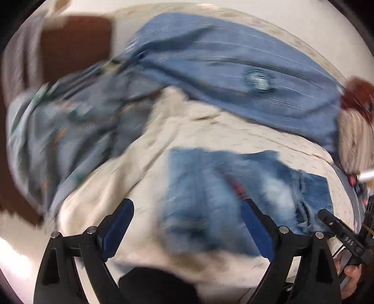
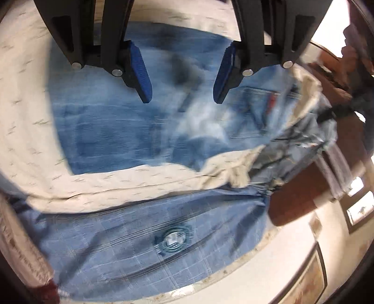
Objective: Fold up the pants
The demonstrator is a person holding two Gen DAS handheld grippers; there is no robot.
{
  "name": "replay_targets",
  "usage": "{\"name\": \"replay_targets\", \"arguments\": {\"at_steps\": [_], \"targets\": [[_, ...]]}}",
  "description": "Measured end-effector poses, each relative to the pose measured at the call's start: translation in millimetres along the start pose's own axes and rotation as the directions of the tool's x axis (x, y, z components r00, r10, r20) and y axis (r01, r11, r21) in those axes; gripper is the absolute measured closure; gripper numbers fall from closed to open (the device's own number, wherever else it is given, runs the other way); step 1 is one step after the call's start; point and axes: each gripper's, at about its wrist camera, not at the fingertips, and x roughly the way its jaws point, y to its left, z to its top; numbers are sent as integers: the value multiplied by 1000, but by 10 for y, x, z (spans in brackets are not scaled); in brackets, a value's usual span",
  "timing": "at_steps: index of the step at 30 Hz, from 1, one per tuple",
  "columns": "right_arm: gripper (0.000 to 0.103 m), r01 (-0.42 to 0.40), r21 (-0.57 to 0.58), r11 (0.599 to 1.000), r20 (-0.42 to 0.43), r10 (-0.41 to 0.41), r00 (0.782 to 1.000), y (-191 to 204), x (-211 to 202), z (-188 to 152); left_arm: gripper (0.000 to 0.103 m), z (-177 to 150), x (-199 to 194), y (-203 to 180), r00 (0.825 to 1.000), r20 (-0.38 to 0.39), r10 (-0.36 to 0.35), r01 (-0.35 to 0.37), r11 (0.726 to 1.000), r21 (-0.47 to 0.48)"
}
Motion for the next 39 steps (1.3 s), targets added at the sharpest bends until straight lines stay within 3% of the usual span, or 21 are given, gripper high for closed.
{"name": "replay_targets", "arguments": {"at_steps": [4,8,11,15,17,18,19,21,24,28,34,37,39], "targets": [[45,-63,-52,997,6,63,998,323,130,-17,10,-246,92,419,992,-86,-90,73,980,-187],[45,-79,-103,992,-21,77,997,594,232,-97,10,-318,358,477,988,-96,-119,91,962,-259],[45,-79,-122,989,-37,75,996,694,308,-140,10,-222,554,473,969,-66,-238,205,925,-321],[45,-66,-120,991,-44,61,997,641,332,-150,10,-38,891,294,959,-107,-264,226,933,-280],[45,-52,-100,994,-43,48,998,555,324,-139,23,-47,1096,178,952,-175,-252,205,947,-249],[45,-47,-88,995,-44,43,998,504,315,-132,28,-71,1127,133,958,-186,-218,173,958,-230],[45,-41,-77,996,-41,38,998,451,298,-123,41,-89,1086,89,967,-160,-197,164,966,-199],[45,-28,-65,998,-29,26,999,375,265,-105,65,-76,1061,24,968,-151,-200,180,974,-139],[45,-15,-36,999,-7,15,1000,257,210,-63,76,-25,1048,48,963,-144,-226,203,966,-160],[45,-13,16,1000,21,13,1000,142,133,-12,90,96,900,-41,971,-101,-218,205,971,-122],[45,7,48,999,85,-11,996,18,-59,36,93,425,431,-455,950,-3,-312,312,950,-4],[45,9,83,997,119,-19,993,-112,-194,67,93,561,242,-846,947,17,-322,318,942,109],[45,10,113,994,134,-25,991,-227,-280,79,92,639,179,-1063,957,10,-289,282,942,180]]}}
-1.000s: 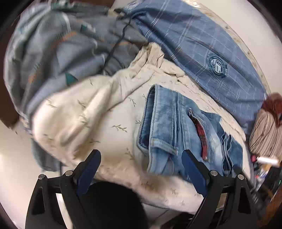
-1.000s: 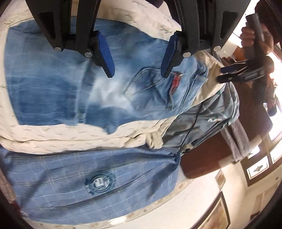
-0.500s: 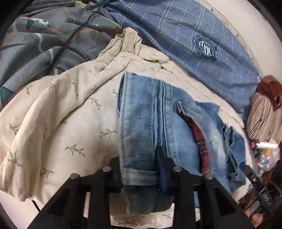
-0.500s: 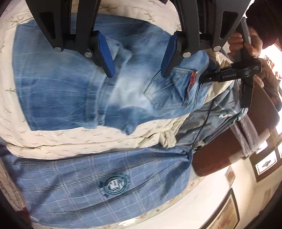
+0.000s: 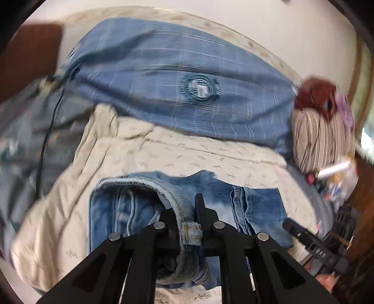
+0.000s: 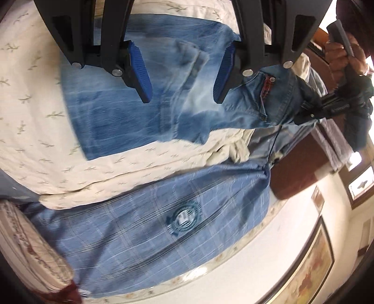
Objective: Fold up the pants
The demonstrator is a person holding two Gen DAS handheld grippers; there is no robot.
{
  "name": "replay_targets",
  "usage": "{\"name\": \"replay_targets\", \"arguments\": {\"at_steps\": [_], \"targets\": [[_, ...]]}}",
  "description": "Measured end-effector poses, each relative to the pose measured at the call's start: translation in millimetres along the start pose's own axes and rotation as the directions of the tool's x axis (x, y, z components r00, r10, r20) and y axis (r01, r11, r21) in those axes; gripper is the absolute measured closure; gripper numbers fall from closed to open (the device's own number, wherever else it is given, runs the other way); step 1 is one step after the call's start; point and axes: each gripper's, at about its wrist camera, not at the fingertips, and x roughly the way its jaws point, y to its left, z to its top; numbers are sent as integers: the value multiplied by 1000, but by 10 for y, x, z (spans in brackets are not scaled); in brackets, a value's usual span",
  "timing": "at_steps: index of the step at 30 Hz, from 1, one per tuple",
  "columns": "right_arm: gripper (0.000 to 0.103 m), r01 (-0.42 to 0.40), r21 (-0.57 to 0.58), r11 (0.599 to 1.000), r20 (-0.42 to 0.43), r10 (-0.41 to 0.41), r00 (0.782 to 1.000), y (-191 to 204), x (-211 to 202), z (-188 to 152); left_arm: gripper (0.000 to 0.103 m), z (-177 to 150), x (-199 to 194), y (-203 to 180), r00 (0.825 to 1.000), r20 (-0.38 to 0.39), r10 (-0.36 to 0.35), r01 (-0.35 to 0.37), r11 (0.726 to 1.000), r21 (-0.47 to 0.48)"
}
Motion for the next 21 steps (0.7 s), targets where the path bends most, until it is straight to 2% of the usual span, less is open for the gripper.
{"name": "replay_targets", "arguments": {"at_steps": [1,3,5,6,10,12,14,15,17,21], "targets": [[45,1,19,1000,3,-1,1000,-74,-40,16,92,57,9,-55,999,-2,32,-32,999,20],[45,3,50,999,5,-3,1000,-185,-113,34,89,96,83,-4,998,-17,65,-65,998,3],[45,2,65,998,2,-2,1000,-277,-175,45,86,15,177,202,990,-57,126,-128,991,-34],[45,3,69,998,0,-3,1000,-313,-196,48,80,-74,192,322,985,-79,152,-156,986,-55],[45,-16,116,993,-19,18,1000,-431,-227,46,59,-474,296,973,956,-195,220,-256,949,-184],[45,-33,135,990,-24,36,999,-460,-222,45,58,-677,321,1232,937,-259,235,-299,922,-246],[45,-45,128,991,-29,49,998,-408,-188,42,45,-849,284,1420,941,-267,208,-293,895,-335],[45,-47,114,992,-33,51,998,-355,-156,44,33,-894,262,1464,943,-264,203,-292,884,-366],[45,-51,73,996,-53,55,997,-225,-80,21,29,-952,226,1524,949,-252,188,-281,865,-416],[45,-48,-1,999,-77,48,996,-15,38,-36,20,-948,278,1481,956,-240,170,-263,858,-441]]}}
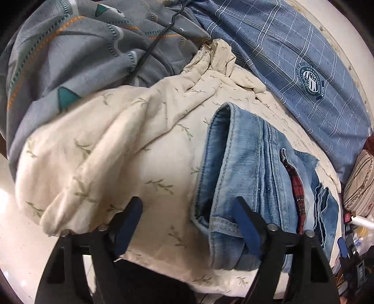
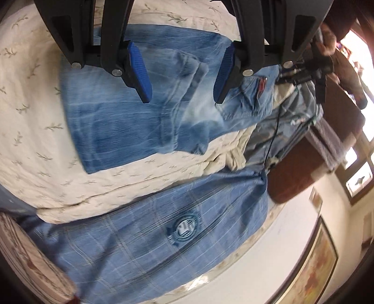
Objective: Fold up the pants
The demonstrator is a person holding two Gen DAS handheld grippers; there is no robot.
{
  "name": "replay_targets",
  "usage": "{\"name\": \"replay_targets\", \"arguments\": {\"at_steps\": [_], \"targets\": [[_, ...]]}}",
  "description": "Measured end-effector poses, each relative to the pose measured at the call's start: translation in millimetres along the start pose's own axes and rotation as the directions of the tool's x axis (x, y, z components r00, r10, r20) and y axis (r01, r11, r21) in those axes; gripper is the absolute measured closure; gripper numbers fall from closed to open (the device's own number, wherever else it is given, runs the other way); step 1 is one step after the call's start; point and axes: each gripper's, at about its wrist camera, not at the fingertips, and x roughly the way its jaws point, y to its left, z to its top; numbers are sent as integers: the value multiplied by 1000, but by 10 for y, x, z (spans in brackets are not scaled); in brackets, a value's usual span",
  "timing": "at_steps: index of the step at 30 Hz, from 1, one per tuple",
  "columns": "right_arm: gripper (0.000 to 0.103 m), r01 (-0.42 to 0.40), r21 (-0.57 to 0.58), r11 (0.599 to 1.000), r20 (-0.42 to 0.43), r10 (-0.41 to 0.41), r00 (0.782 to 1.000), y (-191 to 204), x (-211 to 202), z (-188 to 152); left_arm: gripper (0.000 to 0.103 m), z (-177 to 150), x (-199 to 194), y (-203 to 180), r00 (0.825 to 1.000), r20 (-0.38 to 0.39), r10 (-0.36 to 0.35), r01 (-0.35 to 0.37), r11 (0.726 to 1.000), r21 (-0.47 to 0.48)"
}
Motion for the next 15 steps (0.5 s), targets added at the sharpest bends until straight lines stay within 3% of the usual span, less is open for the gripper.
{"name": "replay_targets", "arguments": {"at_steps": [3,5,8,10,11,12,14,15], "targets": [[45,6,-17,1000,-11,-6,1000,60,70,-25,19,-32,86,-149,998,17,-58,57,997,44],[45,15,-18,1000,-25,-15,1000,62,119,-42,19,-63,104,-329,997,42,-60,54,991,122],[45,29,-20,999,-31,-30,999,53,154,-55,20,-124,223,-614,999,50,20,-33,956,291],[45,43,-15,999,-24,-43,999,41,160,-57,22,-71,313,-523,1000,13,-12,8,971,240],[45,46,-7,999,-21,-46,999,36,163,-56,26,-39,313,-452,999,13,-42,38,979,199],[45,43,4,999,-20,-43,999,33,172,-52,38,-18,302,-400,999,19,-49,45,983,179],[45,33,14,999,-13,-33,999,54,180,-36,54,4,291,-376,997,5,-79,77,983,164],[45,30,9,1000,-9,-30,1000,77,183,-28,67,-2,288,-400,995,-5,-104,103,980,169]]}}
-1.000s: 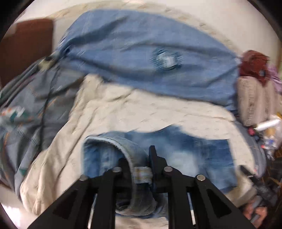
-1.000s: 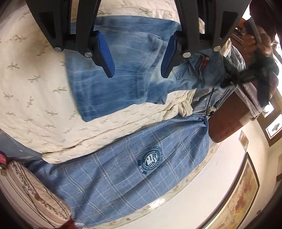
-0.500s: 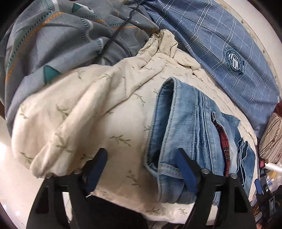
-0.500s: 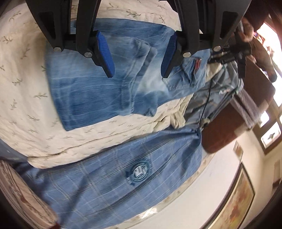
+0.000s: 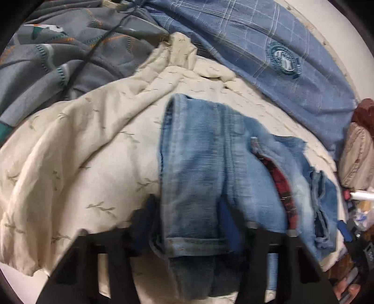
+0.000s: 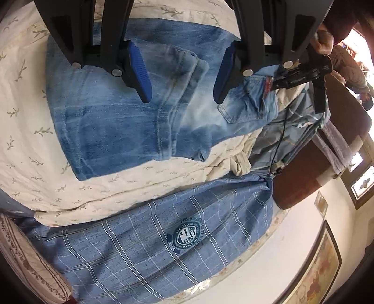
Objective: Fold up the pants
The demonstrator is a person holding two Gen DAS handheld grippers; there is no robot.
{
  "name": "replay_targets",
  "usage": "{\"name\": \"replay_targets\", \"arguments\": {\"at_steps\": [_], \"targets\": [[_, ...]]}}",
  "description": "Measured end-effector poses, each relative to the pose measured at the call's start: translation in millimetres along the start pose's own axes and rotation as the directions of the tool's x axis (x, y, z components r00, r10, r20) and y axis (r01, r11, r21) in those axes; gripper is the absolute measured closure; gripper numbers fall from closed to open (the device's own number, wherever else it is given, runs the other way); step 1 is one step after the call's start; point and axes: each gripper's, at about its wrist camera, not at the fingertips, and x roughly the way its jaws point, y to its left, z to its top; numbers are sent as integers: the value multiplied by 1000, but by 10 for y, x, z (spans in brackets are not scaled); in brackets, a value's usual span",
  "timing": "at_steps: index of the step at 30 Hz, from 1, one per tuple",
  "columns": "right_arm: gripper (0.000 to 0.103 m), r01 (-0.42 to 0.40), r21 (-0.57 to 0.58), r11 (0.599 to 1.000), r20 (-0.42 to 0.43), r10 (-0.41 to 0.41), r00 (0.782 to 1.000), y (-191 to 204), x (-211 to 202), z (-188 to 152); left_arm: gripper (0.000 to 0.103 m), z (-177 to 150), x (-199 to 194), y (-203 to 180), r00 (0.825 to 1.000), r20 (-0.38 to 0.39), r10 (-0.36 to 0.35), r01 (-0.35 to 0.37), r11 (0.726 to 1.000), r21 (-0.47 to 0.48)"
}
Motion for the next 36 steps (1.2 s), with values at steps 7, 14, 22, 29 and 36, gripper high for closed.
{"name": "replay_targets", "arguments": {"at_steps": [7,14,22,29,36], "targets": [[45,-6,-23,1000,18,6,1000,116,18,27,81,2,-97,-241,998,51,24,-27,999,40],[45,-18,33,999,72,16,997,-31,-141,89,84,121,-486,-523,991,130,-11,-4,993,115],[45,40,143,989,133,-59,989,-435,-418,161,89,171,-899,-1590,972,175,-156,84,930,359],[45,45,174,984,111,-65,992,-738,-621,144,87,312,-728,-1599,981,191,-47,-16,949,316],[45,-6,150,989,66,-4,998,-620,-507,129,47,268,-471,-264,985,81,155,-157,987,22]]}}
